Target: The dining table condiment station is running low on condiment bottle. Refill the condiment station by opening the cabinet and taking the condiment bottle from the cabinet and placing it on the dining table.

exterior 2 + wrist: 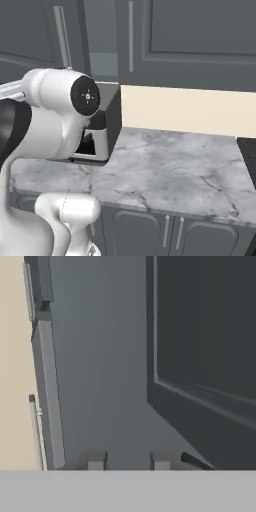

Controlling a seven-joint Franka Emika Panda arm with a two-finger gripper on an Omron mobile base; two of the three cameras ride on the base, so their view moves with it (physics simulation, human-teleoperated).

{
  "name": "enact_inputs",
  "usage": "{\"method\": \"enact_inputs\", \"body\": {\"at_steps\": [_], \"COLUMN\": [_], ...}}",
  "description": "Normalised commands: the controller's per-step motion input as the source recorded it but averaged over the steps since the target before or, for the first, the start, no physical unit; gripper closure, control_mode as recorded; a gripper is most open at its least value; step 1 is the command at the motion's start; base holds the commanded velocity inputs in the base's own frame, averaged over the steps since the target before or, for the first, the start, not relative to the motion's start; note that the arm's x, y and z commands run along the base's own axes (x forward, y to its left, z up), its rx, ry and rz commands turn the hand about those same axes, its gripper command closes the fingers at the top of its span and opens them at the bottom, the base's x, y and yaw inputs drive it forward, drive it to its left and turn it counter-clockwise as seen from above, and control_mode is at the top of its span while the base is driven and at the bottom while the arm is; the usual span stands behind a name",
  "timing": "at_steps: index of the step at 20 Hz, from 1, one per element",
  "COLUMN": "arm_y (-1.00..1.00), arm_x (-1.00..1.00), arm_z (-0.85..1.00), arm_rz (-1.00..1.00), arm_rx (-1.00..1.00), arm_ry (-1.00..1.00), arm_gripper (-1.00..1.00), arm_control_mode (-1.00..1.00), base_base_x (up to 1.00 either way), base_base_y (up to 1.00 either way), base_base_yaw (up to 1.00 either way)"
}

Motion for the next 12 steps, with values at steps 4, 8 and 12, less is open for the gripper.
{"method": "enact_inputs", "body": {"at_steps": [4,8,12], "arm_y": [-0.87,-1.00,-1.00], "arm_x": [-0.39,0.06,0.16], "arm_z": [0.14,0.06,-0.31], "arm_rz": [-0.10,-0.04,-0.06], "arm_rx": [0.22,0.38,0.32], "arm_ry": [-0.03,0.07,0.12], "arm_gripper": [-1.00,-1.00,-1.00], "arm_control_mode": [-1.00,-1.00,-1.00], "base_base_x": [0.00,0.00,0.00], "base_base_y": [0.00,0.00,0.00], "base_base_yaw": [0.00,0.00,0.00]}}
